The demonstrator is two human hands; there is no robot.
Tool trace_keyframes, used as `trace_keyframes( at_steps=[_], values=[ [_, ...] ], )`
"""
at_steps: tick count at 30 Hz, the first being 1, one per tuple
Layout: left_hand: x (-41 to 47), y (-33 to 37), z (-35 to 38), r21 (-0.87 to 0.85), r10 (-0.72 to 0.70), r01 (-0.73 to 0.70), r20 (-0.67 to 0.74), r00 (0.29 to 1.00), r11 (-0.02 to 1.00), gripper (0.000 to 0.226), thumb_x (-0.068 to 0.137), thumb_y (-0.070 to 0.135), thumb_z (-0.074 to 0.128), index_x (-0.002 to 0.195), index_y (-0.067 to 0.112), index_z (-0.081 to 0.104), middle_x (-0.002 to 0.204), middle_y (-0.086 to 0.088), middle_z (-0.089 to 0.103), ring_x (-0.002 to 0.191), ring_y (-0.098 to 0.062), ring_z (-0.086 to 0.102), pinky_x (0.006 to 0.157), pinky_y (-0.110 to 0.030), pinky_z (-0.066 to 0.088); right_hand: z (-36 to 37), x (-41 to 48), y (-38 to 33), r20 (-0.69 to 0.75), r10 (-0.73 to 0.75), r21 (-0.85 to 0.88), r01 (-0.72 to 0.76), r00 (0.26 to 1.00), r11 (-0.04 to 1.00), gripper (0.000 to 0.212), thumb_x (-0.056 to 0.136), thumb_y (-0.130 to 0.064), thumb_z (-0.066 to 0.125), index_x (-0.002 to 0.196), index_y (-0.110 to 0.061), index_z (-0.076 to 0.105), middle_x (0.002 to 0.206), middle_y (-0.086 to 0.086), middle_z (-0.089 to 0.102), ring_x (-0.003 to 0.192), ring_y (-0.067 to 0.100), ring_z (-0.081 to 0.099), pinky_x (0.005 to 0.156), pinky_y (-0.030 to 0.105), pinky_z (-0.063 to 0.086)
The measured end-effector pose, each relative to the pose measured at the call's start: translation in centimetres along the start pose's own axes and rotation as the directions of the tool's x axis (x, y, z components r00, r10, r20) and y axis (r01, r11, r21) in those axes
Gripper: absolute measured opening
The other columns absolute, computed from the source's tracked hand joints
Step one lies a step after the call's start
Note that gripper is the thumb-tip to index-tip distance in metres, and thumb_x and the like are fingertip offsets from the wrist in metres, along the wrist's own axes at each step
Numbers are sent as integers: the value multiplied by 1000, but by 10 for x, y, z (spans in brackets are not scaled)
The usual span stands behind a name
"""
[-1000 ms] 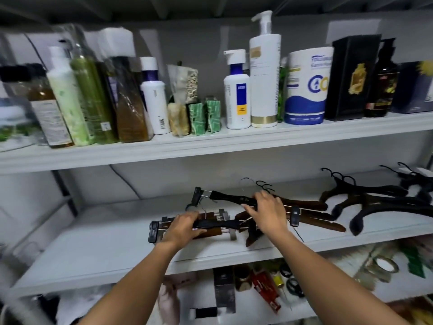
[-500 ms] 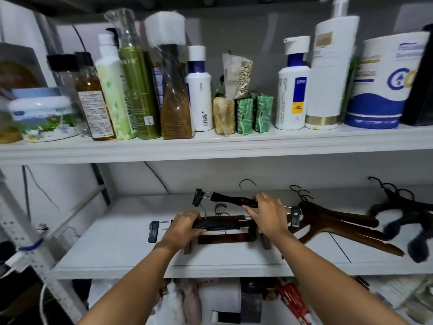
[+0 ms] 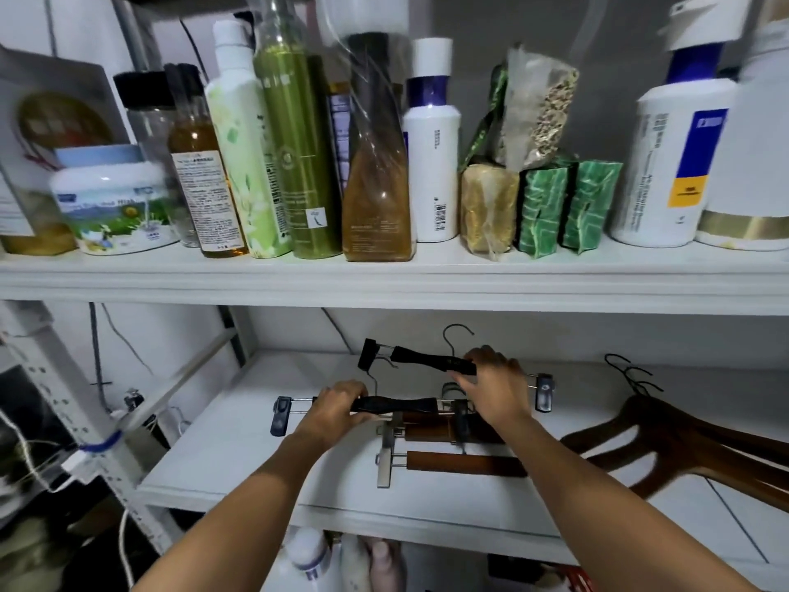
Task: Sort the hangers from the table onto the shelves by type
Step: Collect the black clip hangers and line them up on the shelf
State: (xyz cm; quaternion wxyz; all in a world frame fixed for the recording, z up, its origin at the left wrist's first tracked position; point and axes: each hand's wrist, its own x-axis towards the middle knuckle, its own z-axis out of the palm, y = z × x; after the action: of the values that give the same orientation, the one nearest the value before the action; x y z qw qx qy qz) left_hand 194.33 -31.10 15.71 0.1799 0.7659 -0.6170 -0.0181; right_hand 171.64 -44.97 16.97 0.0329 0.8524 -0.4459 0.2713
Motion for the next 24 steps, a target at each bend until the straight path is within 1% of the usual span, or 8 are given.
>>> trace_keyframes(
  at_steps=[3,8,11,13,16,19,22,24],
  values=[
    [4,-20,0,-7,-26,26,3,1000,1000,24,87,30,66,103,15,58,105,-1,60,95,-18,54,79,-24,36,14,8,-10,5,-20,8,20,1000,1000,39,90,-48,58,103,-12,66,101,6,65,88,25,63,81,33,44],
    [13,-60,-2,-6,-35,35,-2,999,999,24,87,30,65,103,14,58,104,-2,60,97,-21,55,77,-24,33,35,17,-36,-61,-63,18,64,996,998,33,80,-39,74,84,-7,70,81,10,67,69,29,64,67,34,48],
    [19,-89,1,-3,-19,19,35,999,1000,25,87,26,65,105,10,58,106,-5,60,100,-23,55,80,-26,34,50,24,-51,-57,-30,31,32,998,999,33,84,-43,69,88,-10,70,85,6,66,74,27,65,71,33,45],
    [22,-112,5,8,-13,12,63,998,1000,25,88,26,65,105,10,58,106,-5,59,100,-23,55,78,-25,32,62,29,-63,-43,0,40,2,999,999,35,87,-46,64,93,-12,69,90,5,66,79,26,64,75,33,44],
    [30,-145,11,14,-24,23,104,994,1000,23,88,27,64,105,12,57,107,-4,59,100,-22,54,77,-25,32,78,32,-79,-48,22,18,-21,999,1000,36,87,-48,62,94,-12,68,91,5,67,79,26,64,74,33,43],
    [37,-171,15,-4,-17,18,133,991,1000,18,88,29,64,97,19,53,106,-2,59,99,-23,54,79,-26,34,91,34,-94,-14,71,-5,-71,997,997,38,89,-51,58,96,-15,67,94,2,67,82,23,64,76,33,44],
    [44,-193,20,-31,-9,15,159,987,999,19,87,32,65,94,23,49,105,-2,59,96,-21,54,81,-28,39,101,31,-108,-3,106,8,-106,994,994,37,87,-50,61,94,-15,68,90,3,67,76,24,64,73,32,45],
    [48,-206,25,-60,-5,15,168,986,998,21,86,35,65,94,23,50,101,-1,58,93,-20,53,78,-29,40,108,28,-118,-13,111,-3,-111,994,994,34,84,-47,67,89,-14,68,84,3,67,68,24,63,68,32,45]
  ],
)
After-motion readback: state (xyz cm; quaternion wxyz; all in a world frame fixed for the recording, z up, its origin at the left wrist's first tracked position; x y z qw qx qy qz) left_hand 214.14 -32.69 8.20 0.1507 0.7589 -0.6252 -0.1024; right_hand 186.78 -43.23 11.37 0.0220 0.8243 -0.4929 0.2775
